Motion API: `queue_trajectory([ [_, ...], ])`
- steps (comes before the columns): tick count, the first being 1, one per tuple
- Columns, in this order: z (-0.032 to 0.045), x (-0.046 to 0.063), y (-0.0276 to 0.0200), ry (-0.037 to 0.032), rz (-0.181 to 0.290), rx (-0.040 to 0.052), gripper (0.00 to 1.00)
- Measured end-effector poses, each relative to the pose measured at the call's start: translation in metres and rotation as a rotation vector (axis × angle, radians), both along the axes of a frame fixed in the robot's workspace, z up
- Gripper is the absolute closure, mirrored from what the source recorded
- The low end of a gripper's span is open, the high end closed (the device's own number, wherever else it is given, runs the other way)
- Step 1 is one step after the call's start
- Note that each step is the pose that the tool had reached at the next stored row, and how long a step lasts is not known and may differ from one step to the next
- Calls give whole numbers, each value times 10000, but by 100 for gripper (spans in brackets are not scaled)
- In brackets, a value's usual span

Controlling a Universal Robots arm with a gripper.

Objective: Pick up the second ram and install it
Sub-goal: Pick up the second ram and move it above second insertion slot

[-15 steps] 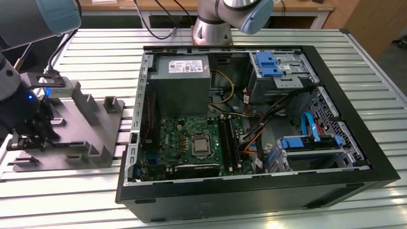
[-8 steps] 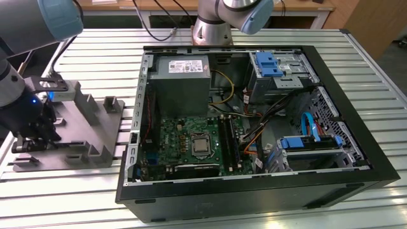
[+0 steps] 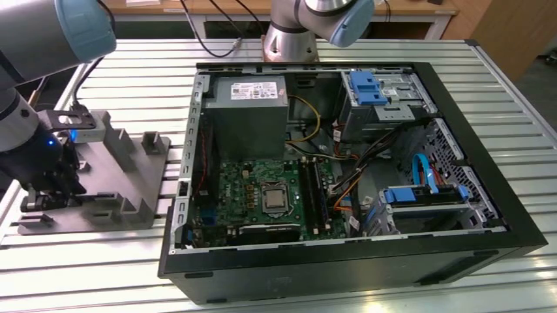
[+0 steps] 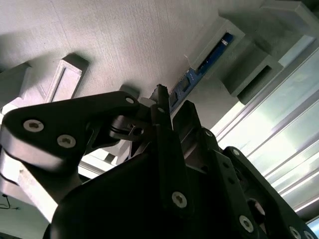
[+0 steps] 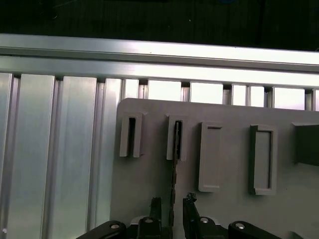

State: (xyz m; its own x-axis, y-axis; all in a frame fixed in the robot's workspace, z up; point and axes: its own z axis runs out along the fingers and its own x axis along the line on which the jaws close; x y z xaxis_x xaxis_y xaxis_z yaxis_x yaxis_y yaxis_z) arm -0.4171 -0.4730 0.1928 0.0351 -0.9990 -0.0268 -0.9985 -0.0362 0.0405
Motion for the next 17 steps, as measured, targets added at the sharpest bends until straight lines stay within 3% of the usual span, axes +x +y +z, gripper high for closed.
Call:
queue_trajectory([
  [8,-3,0,0,-2,0,2,71],
  [12,-4,0,0,-2,0,2,86],
  [17,-5,0,0,-2,0,2,86],
])
